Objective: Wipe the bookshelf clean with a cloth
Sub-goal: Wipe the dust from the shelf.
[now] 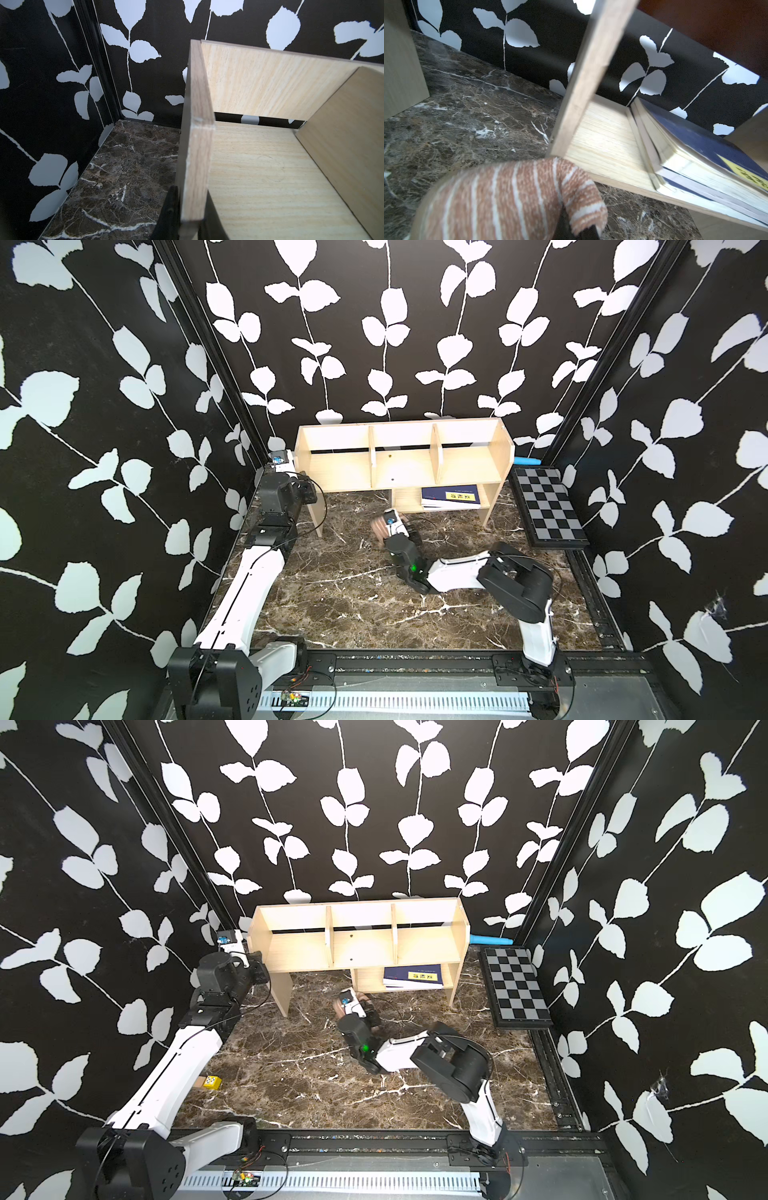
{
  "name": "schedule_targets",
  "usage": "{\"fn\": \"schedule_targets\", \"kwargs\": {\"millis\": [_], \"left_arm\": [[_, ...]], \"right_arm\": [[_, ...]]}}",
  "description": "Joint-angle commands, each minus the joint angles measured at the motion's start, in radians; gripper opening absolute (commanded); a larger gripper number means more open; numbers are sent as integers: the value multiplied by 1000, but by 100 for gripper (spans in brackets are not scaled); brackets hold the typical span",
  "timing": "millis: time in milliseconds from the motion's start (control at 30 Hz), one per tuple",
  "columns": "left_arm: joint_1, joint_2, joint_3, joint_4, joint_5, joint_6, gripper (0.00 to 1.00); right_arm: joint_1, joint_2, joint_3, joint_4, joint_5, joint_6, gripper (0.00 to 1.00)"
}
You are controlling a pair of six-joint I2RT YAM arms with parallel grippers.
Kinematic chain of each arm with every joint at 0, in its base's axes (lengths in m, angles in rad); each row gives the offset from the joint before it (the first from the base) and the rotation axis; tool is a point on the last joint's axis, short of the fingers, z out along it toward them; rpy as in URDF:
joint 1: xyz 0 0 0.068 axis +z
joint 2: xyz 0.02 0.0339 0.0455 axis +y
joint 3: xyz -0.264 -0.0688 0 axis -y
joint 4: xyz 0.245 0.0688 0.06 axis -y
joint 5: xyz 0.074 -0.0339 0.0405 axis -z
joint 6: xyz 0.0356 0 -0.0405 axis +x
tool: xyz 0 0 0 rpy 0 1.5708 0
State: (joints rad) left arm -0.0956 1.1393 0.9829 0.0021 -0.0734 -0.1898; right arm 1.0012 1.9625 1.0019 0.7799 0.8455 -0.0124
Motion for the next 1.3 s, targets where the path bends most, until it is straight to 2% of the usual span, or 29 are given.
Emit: {"fn": "schedule_targets", "kwargs": {"millis": [0,100,167,267,400,500,733,933,1000,1100,1267], "left_arm": [[-4,-32,8,-76,25,-148,0],[-4,-32,7,-75,24,-150,0],[-4,-32,5,-73,27,-152,0],[-4,-32,6,-72,27,-152,0],[-4,-30,4,-70,30,-154,0],[-4,-32,5,-70,29,-152,0],[-4,-29,5,-68,32,-154,0],[-4,-28,7,-69,31,-155,0],[-2,-30,8,-71,28,-154,0],[-2,-27,8,-70,27,-154,0],[-3,-21,9,-76,29,-158,0]], "right_arm": [[-12,-81,-69,137,48,36,0],[-52,-142,-134,158,51,75,0],[-81,-175,-150,147,18,125,0],[-103,-188,-134,194,-40,116,0],[-108,-156,-31,183,-101,53,0],[-109,-112,27,157,-124,57,0],[-111,-11,84,58,-182,145,0],[-109,-11,36,16,-229,237,0],[-93,-31,-14,54,-226,259,0],[-58,-96,-52,38,-187,215,0],[-41,-315,29,-284,-170,127,0]]}}
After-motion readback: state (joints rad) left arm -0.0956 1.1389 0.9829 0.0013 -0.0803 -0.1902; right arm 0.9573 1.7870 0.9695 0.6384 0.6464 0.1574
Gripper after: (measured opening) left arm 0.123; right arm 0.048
